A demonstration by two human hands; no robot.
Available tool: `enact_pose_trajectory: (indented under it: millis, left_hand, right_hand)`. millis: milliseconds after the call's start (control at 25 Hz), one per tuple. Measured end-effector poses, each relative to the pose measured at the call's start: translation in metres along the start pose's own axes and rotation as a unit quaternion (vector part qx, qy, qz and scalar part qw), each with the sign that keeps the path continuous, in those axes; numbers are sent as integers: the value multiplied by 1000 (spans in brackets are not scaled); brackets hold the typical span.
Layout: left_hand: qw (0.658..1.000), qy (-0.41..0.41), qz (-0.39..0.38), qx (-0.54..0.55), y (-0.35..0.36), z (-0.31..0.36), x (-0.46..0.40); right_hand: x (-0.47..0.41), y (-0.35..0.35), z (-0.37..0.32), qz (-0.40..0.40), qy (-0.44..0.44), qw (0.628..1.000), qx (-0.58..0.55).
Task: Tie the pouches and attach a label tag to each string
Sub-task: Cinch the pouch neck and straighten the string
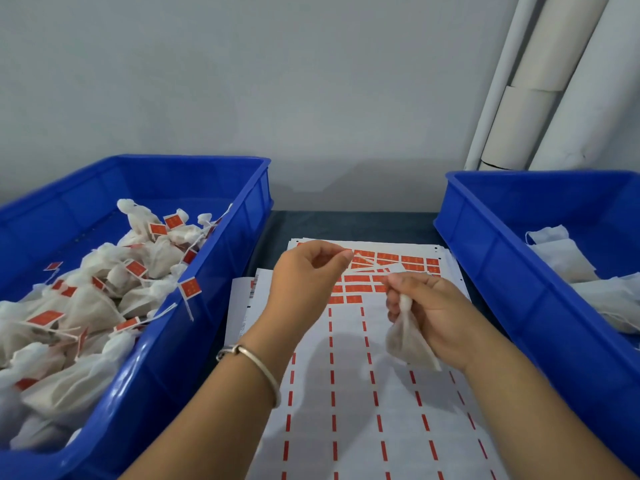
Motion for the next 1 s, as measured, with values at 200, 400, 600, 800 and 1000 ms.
enact_pose_trajectory:
  millis: [200,400,600,800,1000]
  left_hand:
    - [977,-63,-84,-184,37,-58,-19]
    - [955,-32,-140,-260,52,-84,-23]
    - [932,6,-174,-318,56,-86,-22]
    - [931,25,-170,-323,58,-83,-20]
    - [923,34,-155,-350,59,-84,-19]
  right_hand:
    - [-20,-22,36,53,44,995,-74]
    - [-30,-27,52,28,42,994,-98]
    - [-33,-25,52,13,28,995,-100]
    - [-32,-23,52,16,19,996,-90]
    - [-31,-21,52,21,10,995,-95]
Point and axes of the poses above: each hand's wrist, its own x-axis away from the middle knuckle, its own y-axis out of the palm, z = x × y, the point moved 6 cm from there along -x, towards the middle knuckle, and after that the axes turned 10 degrees about x, right-handed, at the moved point
